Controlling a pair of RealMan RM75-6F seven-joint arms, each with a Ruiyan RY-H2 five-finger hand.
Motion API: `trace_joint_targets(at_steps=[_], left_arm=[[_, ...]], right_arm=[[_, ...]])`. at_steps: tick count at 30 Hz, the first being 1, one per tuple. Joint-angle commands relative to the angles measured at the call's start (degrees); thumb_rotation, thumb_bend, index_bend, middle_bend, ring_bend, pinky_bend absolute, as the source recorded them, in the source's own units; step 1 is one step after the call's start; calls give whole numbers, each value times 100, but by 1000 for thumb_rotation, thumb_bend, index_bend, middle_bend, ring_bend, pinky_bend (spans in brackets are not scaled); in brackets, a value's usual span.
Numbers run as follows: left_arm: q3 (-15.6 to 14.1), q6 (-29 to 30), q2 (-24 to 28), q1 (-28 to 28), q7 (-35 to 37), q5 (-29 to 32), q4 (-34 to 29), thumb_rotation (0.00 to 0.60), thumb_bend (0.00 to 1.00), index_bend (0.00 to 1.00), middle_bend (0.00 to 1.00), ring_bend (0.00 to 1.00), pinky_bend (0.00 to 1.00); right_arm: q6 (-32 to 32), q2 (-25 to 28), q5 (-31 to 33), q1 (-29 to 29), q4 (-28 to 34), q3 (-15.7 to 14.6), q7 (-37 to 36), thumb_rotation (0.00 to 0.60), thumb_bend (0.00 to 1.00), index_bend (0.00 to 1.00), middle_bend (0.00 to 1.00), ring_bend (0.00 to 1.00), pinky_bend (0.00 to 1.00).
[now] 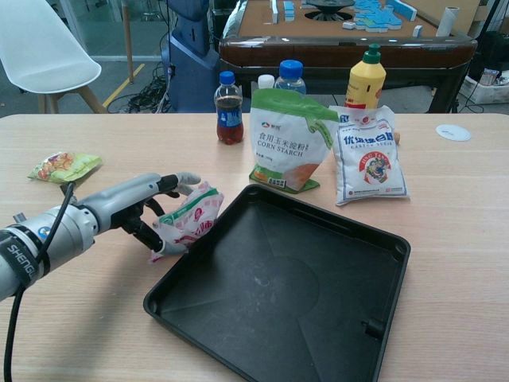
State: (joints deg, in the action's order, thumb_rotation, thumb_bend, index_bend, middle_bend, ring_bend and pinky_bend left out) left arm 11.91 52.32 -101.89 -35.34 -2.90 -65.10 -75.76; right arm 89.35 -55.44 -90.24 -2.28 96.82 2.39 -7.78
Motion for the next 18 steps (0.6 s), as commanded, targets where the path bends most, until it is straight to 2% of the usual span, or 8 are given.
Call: trace_joint_targets(at_steps=[1,7,13,18], left_arm=[[30,-29,-97,-61,44,16,140,600,190,99,153,124,232],[60,-86,-258,-146,133,36,411,600,191,166,195,175,234],[173,-175,-485,-218,382,131,731,600,192,256,279,251,286],[268,-194,-634,-287,529,153,1040,600,194,378,444,418,363]], right_arm=[[7,1,7,11,-7,1,-8,600,211,233,281,61,60],[10,7,32,34,-15,4,-12,600,210,233,281,61,60],[-22,14,38,28,4,9,6,600,211,233,281,61,60],[-14,26,50,37,26,22,18,600,211,233,281,60,60]])
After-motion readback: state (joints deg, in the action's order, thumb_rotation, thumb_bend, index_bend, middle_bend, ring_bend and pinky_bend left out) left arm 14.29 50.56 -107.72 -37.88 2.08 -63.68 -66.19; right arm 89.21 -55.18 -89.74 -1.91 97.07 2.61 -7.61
